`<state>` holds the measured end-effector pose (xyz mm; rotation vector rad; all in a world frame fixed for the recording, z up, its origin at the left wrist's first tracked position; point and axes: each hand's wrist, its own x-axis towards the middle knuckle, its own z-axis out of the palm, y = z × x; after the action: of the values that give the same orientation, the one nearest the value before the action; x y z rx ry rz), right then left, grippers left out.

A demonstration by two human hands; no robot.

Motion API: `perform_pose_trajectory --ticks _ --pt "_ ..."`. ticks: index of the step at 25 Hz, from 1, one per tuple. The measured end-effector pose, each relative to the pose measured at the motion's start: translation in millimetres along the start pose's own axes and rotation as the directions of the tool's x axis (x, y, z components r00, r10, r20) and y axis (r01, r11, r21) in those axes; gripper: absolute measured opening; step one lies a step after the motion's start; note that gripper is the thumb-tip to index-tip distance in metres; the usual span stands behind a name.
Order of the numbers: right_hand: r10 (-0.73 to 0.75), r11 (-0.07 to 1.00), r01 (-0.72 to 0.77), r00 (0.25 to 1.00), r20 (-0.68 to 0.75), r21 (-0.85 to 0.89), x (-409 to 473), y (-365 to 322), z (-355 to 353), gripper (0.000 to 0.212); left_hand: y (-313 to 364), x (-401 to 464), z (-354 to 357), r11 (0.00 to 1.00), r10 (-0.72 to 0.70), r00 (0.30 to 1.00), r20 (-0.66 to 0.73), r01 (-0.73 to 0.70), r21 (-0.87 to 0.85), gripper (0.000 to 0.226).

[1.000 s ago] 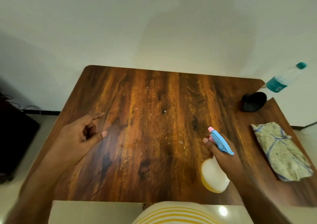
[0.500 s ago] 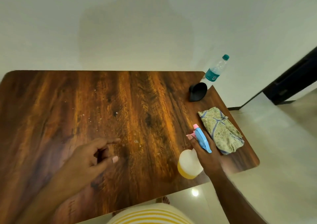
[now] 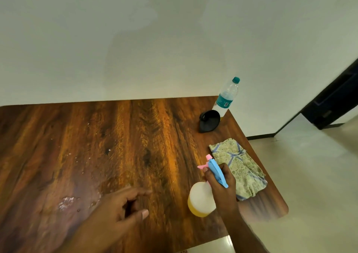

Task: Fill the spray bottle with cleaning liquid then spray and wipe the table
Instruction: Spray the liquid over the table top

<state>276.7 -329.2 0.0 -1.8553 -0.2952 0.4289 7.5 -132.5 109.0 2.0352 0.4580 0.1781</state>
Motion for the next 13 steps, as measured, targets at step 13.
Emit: perform_pose_trajectory --ticks 13 --pt "-0.066 0.954 0.032 0.992 0.106 0.299 69 -20 -17 0.038 53 62 68 0.985 -0.161 0.982 -0.101 0.154 -0.078 0.034"
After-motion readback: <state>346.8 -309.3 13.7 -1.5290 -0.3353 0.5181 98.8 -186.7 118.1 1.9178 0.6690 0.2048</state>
